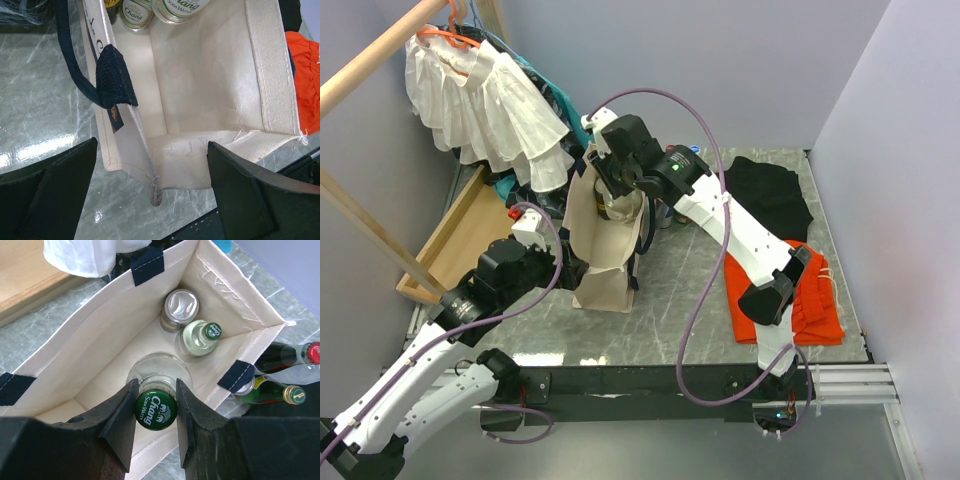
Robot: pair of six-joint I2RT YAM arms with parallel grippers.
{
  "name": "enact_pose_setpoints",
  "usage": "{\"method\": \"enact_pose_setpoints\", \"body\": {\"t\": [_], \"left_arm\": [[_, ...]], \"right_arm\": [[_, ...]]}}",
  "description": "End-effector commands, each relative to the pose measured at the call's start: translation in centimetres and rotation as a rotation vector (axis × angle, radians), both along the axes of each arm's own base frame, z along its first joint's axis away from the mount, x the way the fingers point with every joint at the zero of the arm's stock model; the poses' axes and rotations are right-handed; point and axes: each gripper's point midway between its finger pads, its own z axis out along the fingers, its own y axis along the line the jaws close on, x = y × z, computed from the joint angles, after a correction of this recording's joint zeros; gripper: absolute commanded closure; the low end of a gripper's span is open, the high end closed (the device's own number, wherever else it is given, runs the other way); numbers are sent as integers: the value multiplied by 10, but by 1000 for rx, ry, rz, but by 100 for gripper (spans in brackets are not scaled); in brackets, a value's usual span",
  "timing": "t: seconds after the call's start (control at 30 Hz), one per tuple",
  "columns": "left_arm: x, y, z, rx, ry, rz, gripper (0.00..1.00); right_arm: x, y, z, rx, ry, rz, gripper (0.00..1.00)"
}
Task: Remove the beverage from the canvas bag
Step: Take out the drink from the canvas bag.
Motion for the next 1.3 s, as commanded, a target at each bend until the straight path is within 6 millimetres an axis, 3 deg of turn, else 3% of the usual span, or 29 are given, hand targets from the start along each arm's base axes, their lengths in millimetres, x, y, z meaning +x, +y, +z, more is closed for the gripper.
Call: {"method": "enact_pose_setpoints", "body": {"t": [0.0, 0.67, 1.03, 1.27], "left_arm": [[-1, -6, 4, -11, -12, -26, 4], [-2, -6, 4, -11, -12, -29, 4], [-2, -8, 3, -12, -9, -36, 4], [-2, -9, 2, -10, -5, -39, 4]], "right_arm": [[-10, -18, 128, 244, -268, -25, 100], [-22, -50, 168, 286, -390, -109, 100], [-17, -68, 160, 261, -406, -184, 100], [-23, -81, 165, 271, -425, -210, 100]]}}
